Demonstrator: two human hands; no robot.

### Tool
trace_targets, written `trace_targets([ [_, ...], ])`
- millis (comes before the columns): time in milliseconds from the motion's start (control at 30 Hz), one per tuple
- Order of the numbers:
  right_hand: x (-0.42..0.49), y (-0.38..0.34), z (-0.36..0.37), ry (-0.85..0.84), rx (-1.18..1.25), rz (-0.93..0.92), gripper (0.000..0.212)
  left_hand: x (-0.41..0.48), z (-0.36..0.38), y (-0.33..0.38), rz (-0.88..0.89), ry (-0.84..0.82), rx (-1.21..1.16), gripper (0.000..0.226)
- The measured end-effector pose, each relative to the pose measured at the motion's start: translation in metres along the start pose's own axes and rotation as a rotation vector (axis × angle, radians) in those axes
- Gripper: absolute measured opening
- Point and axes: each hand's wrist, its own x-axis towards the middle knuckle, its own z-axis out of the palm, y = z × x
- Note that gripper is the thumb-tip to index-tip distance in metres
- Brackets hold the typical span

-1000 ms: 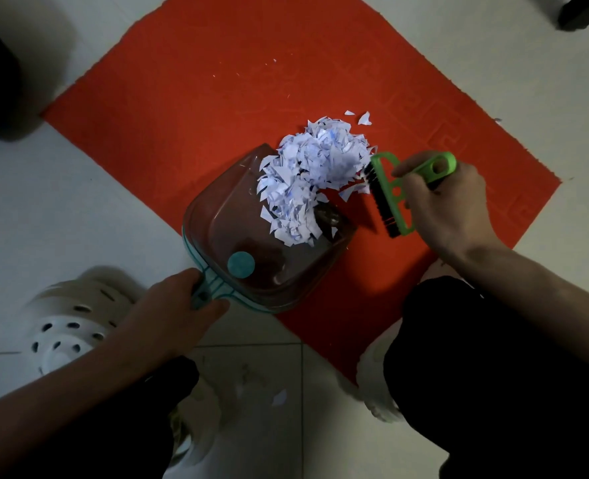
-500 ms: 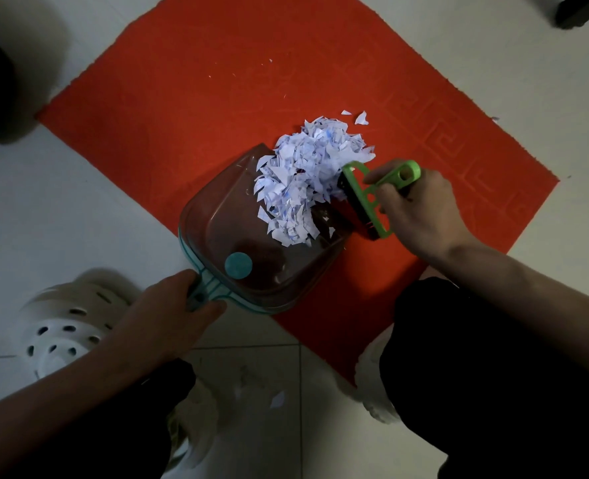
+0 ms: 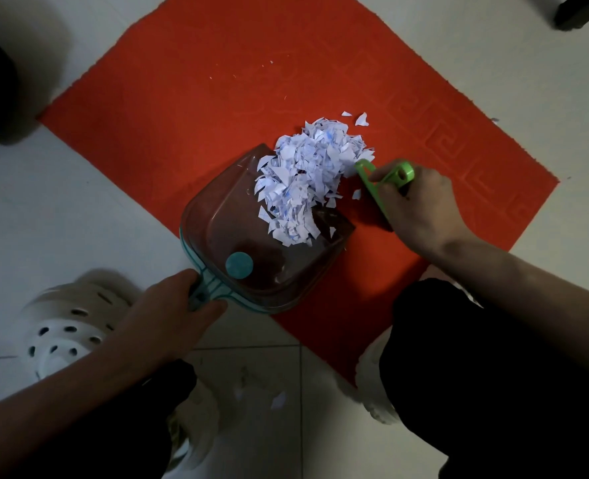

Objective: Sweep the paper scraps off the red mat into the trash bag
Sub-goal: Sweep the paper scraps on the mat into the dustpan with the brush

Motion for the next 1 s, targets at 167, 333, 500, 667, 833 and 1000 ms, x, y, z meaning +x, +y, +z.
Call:
trace_targets([
  [167,-0.011,-0.009,0.003,-0.07,0.059,-0.042,0.024,0.001,0.0,0.0,-0.001,-0.002,-0.01,0.028],
  [333,0.0,0.001,-0.012,0.114,0.089,0.001,0.022,0.001,0.0,0.0,-0.013,-0.008,-0.01,0.027],
  [500,0.023,0.008,-0.015,0.167,0.007,0.029,0.022,0.001,0.0,-0.001,-0.01,-0.007,-0.011,0.027],
  [667,0.031,0.008,-0.004,0.057,-0.043,0.009,0.019,0.002,0.0,-0.001,-0.003,-0.005,-0.019,0.026],
  [833,0.011,-0.007,0.004,-0.063,0.058,-0.041,0.023,0.002,0.0,0.0,-0.014,-0.009,-0.02,0.027],
  [1000,0.013,-0.005,-0.002,0.078,0.139,0.001,0.024,0.002,0.001,-0.001,-0.016,-0.008,-0.015,0.027],
])
